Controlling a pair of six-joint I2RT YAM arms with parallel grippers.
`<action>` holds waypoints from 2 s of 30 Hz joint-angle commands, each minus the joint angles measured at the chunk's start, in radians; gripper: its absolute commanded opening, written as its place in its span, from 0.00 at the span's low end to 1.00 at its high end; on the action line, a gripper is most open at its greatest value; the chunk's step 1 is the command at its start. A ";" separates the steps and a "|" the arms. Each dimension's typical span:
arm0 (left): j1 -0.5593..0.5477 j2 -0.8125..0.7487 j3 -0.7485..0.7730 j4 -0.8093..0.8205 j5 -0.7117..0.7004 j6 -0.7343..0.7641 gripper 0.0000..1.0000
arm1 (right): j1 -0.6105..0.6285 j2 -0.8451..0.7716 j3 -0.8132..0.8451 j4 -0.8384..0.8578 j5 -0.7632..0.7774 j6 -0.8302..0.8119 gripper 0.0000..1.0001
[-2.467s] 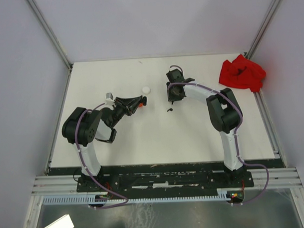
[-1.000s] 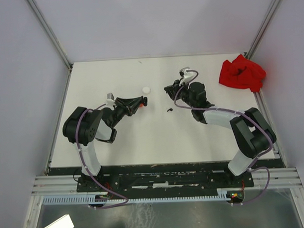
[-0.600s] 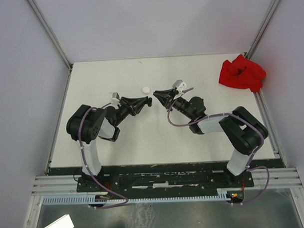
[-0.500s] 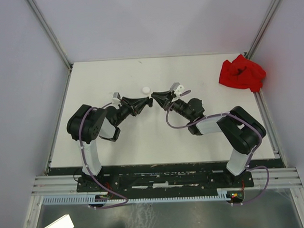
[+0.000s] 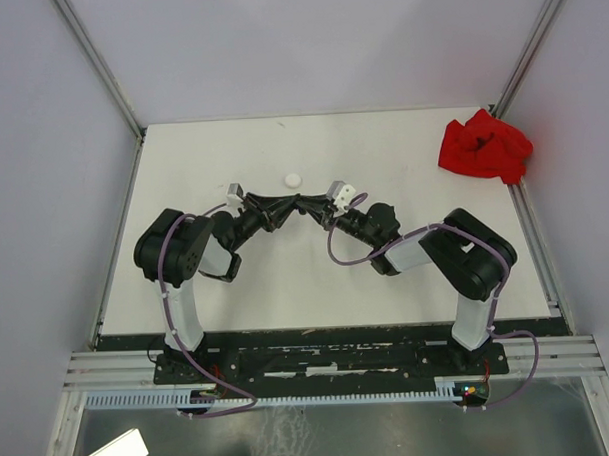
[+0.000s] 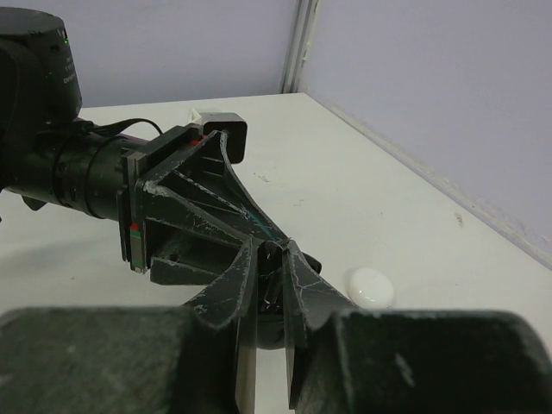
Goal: Insert the wireless bluetooth earbuds into the charging case
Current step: Place the earbud in the charging case.
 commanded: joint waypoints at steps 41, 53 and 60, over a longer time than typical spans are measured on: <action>-0.005 -0.041 0.022 0.199 0.026 -0.105 0.03 | 0.003 -0.007 -0.044 0.067 0.027 -0.072 0.02; -0.004 -0.035 0.027 0.199 0.025 -0.107 0.03 | 0.003 -0.023 -0.071 0.067 0.039 -0.065 0.06; -0.004 -0.029 0.029 0.199 0.028 -0.101 0.03 | 0.003 -0.039 -0.063 0.068 0.038 -0.027 0.38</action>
